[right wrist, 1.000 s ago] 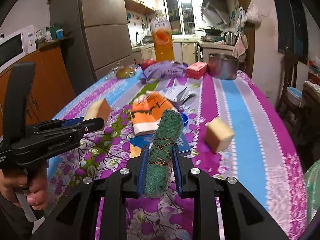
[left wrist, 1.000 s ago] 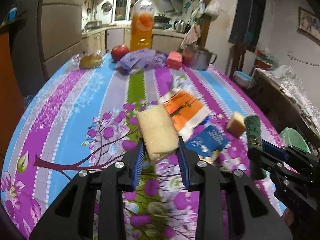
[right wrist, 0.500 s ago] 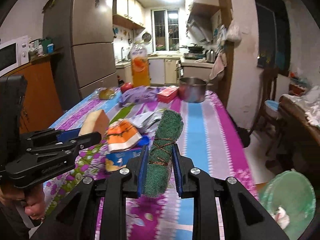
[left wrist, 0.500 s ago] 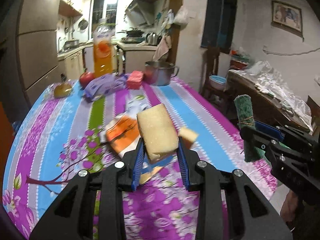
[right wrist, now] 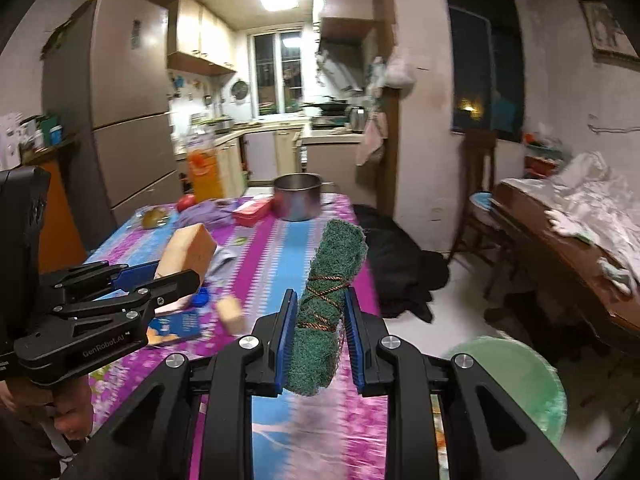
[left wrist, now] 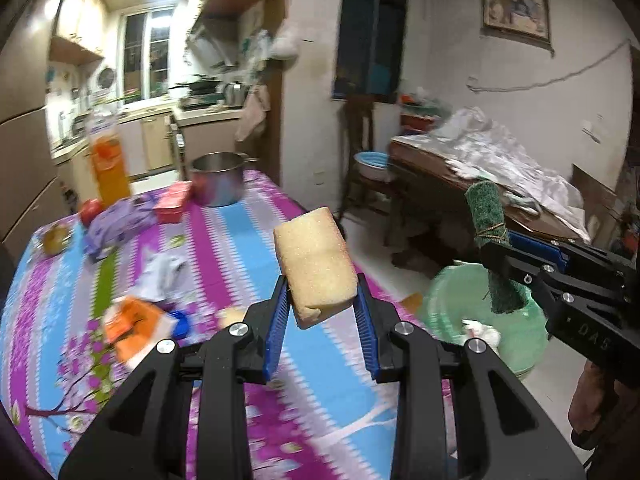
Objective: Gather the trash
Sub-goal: 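Carry the sponge block and green scrubber over the green bin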
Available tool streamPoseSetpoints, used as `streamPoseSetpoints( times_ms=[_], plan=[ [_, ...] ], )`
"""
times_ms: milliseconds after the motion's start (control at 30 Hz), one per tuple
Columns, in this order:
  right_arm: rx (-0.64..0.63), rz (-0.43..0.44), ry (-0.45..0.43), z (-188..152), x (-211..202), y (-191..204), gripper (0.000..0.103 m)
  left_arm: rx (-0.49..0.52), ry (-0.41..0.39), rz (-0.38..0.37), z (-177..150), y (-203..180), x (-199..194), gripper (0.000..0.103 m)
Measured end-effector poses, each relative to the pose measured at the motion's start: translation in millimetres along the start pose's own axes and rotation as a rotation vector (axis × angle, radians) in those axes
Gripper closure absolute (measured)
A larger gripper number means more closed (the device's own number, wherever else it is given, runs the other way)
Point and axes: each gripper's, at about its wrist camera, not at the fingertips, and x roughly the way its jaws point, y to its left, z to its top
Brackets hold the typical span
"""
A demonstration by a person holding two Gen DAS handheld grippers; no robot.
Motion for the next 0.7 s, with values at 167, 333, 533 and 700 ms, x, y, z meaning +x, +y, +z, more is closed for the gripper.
streamPoseSetpoints(
  times_ms=[167,333,533,700],
  plan=[
    [0.036,-0.069,0.010,-3,-21,-51,0.078,0.060,0.015,-0.075,12,-51,21,0.072],
    [0.089,-0.129,0.045,-14,-37,-107,0.078,0.107,0.027,-0.145,22,-96,37,0.072],
    [0.146,-0.165,0.108,-32,-44,-162,0.078,0.151,0.087,-0.229,23,-142,64,0.073],
    [0.199,-0.166,0.176,-44,-35,-198,0.078,0.184,0.145,-0.261,18,-170,88,0.072]
  ],
)
